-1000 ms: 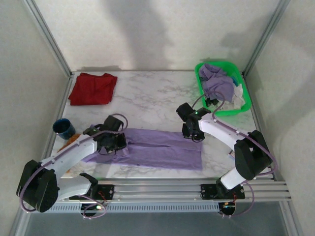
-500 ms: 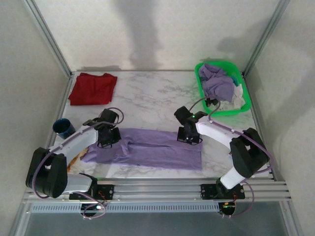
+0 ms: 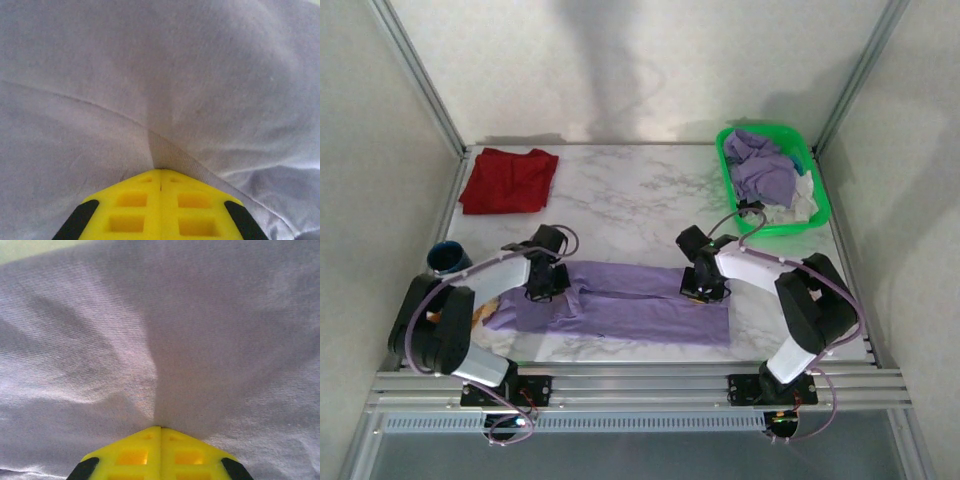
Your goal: Fold and stack the t-shirts
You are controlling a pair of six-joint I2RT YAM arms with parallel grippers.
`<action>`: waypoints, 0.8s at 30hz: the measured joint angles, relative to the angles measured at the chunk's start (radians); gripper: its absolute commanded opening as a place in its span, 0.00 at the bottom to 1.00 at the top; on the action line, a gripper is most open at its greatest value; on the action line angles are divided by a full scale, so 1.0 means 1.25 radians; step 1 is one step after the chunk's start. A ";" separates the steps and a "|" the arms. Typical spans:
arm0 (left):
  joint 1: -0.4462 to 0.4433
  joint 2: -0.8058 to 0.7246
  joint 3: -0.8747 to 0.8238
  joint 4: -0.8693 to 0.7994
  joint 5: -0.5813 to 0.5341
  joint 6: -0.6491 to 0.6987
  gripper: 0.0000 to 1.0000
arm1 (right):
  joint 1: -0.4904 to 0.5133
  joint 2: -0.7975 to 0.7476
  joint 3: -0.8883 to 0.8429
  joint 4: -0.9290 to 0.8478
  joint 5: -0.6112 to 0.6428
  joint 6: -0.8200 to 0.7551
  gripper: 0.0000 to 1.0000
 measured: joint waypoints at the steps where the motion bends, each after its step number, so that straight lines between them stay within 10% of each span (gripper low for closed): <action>1: -0.001 0.015 0.015 0.001 0.002 0.002 0.00 | -0.007 -0.007 -0.008 0.004 -0.002 0.002 0.00; 16: -0.063 0.469 0.589 -0.017 0.071 0.114 0.00 | -0.082 -0.119 -0.109 -0.041 0.024 0.001 0.00; 24: -0.079 0.485 0.758 -0.022 0.070 0.128 0.00 | -0.056 -0.138 -0.128 -0.040 -0.037 0.002 0.00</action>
